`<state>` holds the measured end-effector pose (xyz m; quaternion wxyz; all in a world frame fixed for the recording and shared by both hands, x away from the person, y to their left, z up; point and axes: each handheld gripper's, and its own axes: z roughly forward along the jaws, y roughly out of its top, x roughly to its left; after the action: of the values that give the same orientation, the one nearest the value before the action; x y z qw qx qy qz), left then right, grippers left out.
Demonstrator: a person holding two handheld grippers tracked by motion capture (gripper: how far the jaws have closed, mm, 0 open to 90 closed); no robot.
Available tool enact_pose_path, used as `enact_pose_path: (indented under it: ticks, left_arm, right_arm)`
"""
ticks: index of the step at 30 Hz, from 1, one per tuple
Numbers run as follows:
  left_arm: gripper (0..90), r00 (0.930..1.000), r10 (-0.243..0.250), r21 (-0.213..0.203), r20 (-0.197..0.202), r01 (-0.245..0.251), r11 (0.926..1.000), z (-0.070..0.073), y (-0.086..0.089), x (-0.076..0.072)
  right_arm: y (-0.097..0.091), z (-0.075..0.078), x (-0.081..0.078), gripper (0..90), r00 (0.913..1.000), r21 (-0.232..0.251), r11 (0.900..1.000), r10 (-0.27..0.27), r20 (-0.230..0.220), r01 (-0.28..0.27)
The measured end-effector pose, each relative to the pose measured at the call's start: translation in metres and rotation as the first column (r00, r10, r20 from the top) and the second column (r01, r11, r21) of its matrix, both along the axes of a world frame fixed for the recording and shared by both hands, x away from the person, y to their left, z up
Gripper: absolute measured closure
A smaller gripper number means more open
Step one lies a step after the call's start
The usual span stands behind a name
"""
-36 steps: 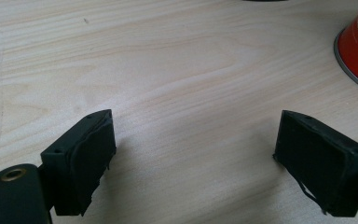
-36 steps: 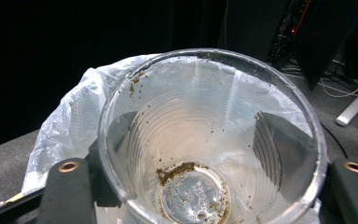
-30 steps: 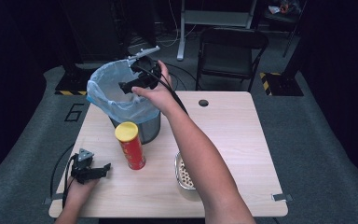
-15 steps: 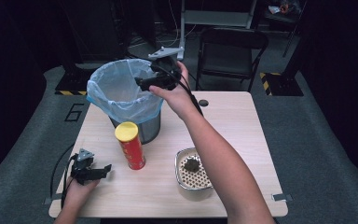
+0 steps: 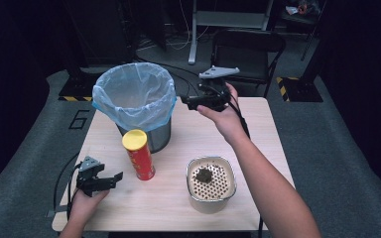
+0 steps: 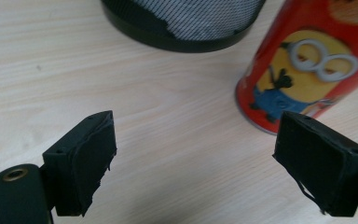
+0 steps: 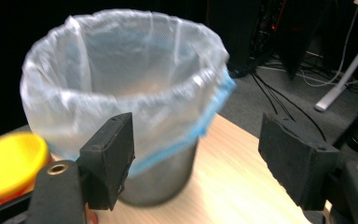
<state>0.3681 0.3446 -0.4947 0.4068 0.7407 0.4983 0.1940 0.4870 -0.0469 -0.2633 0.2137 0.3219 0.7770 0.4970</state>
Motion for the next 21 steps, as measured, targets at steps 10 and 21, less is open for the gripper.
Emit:
enact_pose_path:
  ticks: [10, 21]
  left_arm:
    - [12.0, 0.9946, -0.094, -0.007, 0.044, 0.094, 0.9955, 0.012, -0.017, -0.007]
    - [11.5, 0.9876, -0.144, -0.056, 0.062, 0.147, 0.9875, 0.018, -0.035, -0.008]
  right_arm:
    - [-0.049, -0.028, -0.018, 26.5, 0.9978, -0.012, 0.9978, -0.065, -0.008, 0.065]
    - [-0.080, -0.052, -0.038, 26.5, 0.9953, -0.029, 0.9949, -0.096, 0.007, 0.096]
